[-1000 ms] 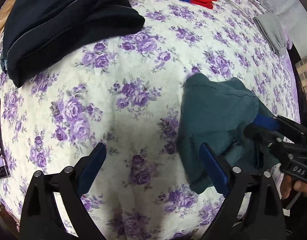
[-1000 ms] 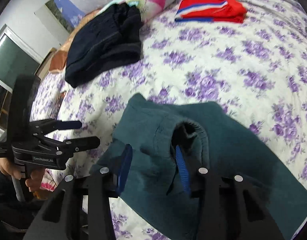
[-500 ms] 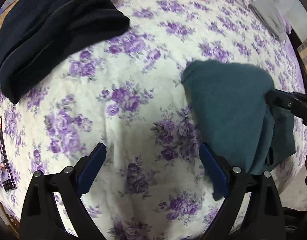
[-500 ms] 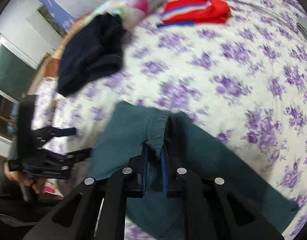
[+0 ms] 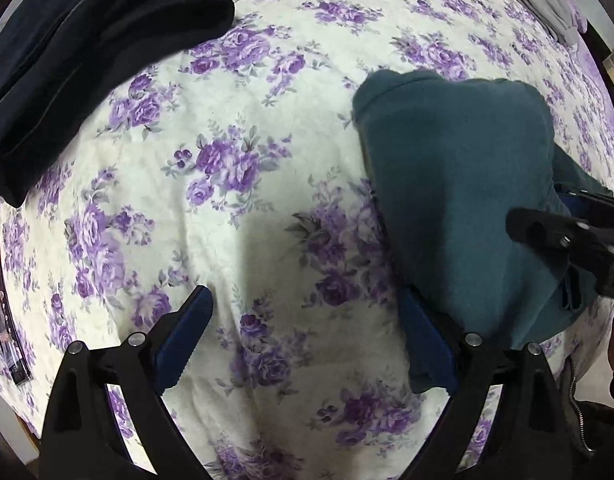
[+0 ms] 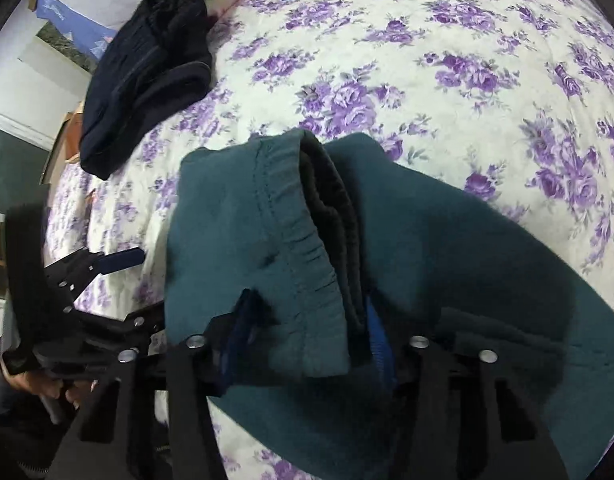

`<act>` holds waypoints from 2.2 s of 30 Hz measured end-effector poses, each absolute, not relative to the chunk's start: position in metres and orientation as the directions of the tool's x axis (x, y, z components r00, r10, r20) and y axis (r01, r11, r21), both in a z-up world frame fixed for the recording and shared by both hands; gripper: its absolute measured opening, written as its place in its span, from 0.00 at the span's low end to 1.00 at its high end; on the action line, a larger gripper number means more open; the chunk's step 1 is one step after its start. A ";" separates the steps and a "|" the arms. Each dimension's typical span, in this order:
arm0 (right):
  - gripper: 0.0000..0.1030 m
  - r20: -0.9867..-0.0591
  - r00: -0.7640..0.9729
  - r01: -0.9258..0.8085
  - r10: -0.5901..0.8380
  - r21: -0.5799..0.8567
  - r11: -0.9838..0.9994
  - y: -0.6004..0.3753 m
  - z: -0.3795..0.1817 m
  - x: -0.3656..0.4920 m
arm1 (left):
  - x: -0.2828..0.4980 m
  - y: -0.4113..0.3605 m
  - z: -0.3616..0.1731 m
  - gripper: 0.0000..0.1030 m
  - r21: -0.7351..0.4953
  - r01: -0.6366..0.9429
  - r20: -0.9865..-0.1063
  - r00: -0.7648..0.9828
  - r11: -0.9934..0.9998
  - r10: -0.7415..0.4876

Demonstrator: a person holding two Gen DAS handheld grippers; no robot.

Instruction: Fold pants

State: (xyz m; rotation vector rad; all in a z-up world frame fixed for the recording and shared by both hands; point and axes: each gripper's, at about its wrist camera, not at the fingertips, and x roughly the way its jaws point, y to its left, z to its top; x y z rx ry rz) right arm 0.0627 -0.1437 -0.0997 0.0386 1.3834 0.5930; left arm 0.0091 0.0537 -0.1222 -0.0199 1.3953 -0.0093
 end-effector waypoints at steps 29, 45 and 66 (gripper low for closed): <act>0.49 -0.910 0.338 0.161 0.242 0.309 0.937 -0.397 -0.059 -0.018 | 0.020 -0.054 -0.072 0.89 -0.011 0.311 -0.952 0.289 0.950 -0.105; 0.65 -0.903 0.421 0.176 0.092 0.180 0.968 -0.385 -0.081 0.044 | -0.007 -0.089 -0.115 0.89 -0.025 0.383 -0.984 0.151 0.923 -0.089; 0.80 -0.871 0.379 0.137 0.314 0.388 0.911 -0.375 -0.099 0.007 | 0.057 -0.102 -0.122 0.85 -0.263 0.268 -0.960 0.026 0.927 -0.280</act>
